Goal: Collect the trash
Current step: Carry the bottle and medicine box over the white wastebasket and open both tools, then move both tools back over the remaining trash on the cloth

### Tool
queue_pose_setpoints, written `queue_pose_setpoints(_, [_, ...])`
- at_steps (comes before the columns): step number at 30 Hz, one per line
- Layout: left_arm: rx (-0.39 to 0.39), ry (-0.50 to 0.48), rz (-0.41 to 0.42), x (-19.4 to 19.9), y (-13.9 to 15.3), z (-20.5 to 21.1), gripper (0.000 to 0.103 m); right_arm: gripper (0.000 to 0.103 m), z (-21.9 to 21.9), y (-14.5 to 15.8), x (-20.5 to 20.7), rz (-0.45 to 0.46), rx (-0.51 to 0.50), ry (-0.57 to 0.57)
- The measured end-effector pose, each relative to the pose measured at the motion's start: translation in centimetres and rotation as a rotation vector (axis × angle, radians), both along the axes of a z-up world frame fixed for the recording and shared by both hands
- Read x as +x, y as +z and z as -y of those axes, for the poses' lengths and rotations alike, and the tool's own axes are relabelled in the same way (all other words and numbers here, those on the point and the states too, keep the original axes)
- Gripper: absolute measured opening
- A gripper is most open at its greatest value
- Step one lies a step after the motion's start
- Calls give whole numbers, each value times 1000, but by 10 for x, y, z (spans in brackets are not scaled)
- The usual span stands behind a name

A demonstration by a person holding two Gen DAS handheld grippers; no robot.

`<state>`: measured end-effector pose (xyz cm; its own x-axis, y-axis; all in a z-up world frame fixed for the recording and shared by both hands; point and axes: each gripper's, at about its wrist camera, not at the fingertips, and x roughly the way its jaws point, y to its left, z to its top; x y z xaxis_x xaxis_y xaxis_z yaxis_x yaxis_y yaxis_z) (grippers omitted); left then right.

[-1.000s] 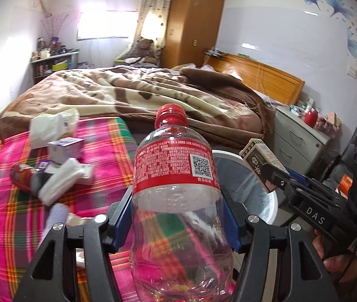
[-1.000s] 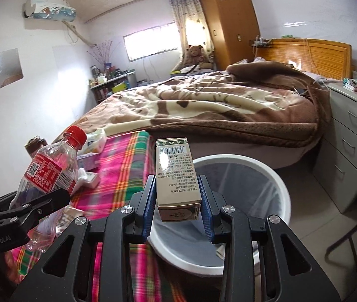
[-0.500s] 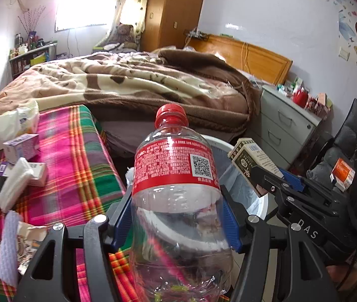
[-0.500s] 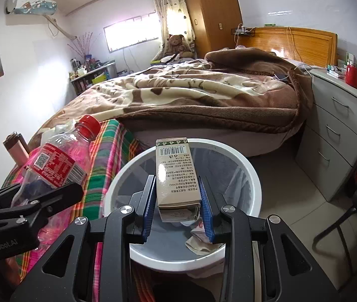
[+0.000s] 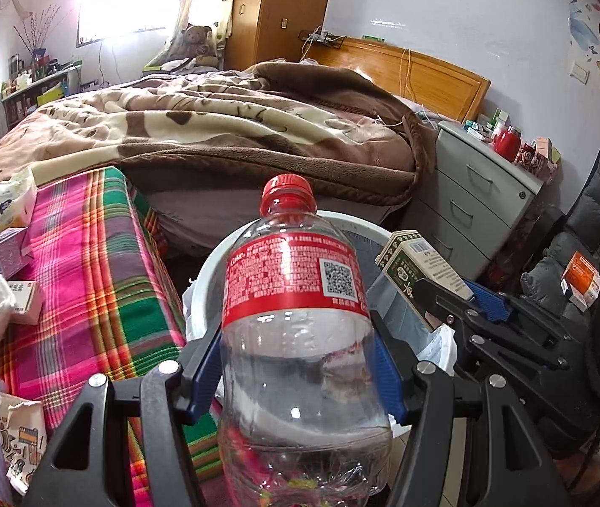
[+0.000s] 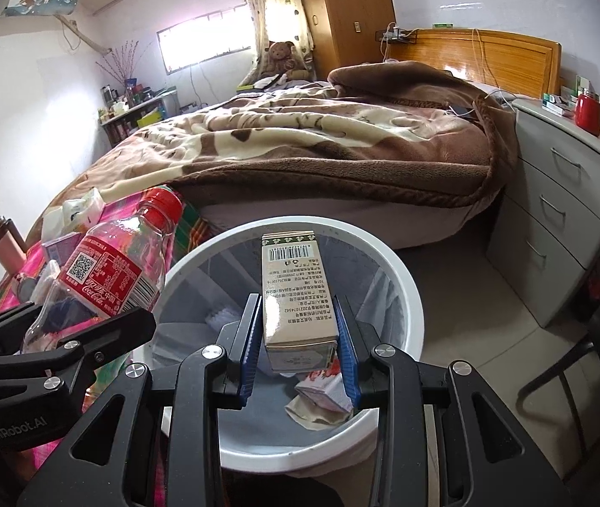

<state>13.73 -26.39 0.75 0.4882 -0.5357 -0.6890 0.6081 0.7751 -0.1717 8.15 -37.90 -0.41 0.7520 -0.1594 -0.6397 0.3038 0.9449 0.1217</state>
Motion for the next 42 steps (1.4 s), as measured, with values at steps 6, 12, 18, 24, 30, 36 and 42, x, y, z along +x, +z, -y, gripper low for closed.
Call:
queue_pose_setpoints(6, [-7, 11, -15, 6, -3, -1, 66, 35, 4, -3, 3, -27, -1, -9])
queue_pose_setpoints(12, [-24, 17, -10, 6, 1, -8, 76, 38, 4, -2, 3, -29, 2, -12])
queue_pose_setpoints(18, [-37, 33, -4, 5, 5, -19, 76, 45, 1, 4, 2, -13, -5, -10])
queue_pose_setpoints(24, [-46, 63, 6, 4, 9, -39, 76, 46, -10, 9, 2, 5, -4, 3])
queue_pose_setpoints(30, [-53, 103, 28, 2, 15, -64, 76, 46, -26, 14, 5, 29, -7, 30])
queue_pose_setpoints(36, [-64, 137, 47, 0, 19, -90, 76, 50, -42, 17, 7, 45, -7, 67])
queue_pose_setpoints(42, [-72, 195, 54, -1, 19, -121, 77, 55, -63, 17, 10, 56, 2, 111])
